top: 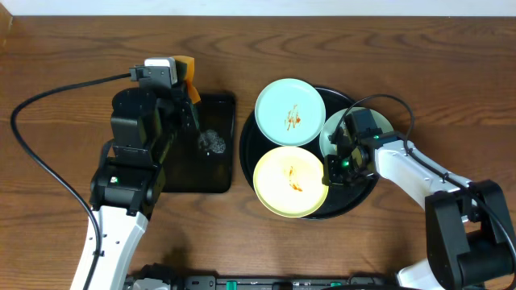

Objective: Clean dirty plates on tray and stack at the side

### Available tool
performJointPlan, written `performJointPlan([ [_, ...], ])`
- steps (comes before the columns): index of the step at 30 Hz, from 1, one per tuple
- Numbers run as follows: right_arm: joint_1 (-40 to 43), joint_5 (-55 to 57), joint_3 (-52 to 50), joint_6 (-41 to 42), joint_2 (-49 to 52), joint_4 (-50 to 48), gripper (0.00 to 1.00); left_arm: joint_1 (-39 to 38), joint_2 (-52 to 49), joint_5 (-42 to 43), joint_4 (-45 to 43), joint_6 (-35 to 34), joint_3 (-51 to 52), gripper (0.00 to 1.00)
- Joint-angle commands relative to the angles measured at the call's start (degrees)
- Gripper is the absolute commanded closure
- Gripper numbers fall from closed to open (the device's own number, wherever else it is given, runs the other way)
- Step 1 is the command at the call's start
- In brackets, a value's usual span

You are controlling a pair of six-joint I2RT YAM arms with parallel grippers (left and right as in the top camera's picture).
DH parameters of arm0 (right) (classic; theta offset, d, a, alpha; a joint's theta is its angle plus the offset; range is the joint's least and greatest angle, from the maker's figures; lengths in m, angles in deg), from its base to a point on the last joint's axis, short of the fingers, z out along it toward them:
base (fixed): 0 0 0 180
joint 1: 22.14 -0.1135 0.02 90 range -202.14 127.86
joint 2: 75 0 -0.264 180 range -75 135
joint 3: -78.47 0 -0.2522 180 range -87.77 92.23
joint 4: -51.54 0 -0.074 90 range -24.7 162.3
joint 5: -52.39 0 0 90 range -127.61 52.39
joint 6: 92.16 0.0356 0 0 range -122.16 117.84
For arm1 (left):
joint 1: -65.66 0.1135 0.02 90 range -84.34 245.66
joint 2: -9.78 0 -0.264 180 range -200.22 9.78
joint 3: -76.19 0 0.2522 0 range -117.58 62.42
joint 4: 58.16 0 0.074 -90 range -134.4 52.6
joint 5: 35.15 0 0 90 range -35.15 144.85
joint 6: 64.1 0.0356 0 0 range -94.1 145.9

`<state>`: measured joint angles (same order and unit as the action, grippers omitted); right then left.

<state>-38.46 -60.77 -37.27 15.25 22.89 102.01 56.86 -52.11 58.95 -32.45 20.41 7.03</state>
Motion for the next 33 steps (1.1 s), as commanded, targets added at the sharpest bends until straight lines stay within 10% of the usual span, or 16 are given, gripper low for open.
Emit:
performJointPlan([
  [1,-0.7,-0.3,-0.1,0.0,0.6,-0.1,0.99,0.0,0.0,-0.5,0.3,0.8,-0.3,0.87],
  [33,-0.7,-0.3,-0.1,0.0,0.6,-0.1,0.99,0.0,-20.3,-0.5,17.2,0.5,-0.3,0.87],
])
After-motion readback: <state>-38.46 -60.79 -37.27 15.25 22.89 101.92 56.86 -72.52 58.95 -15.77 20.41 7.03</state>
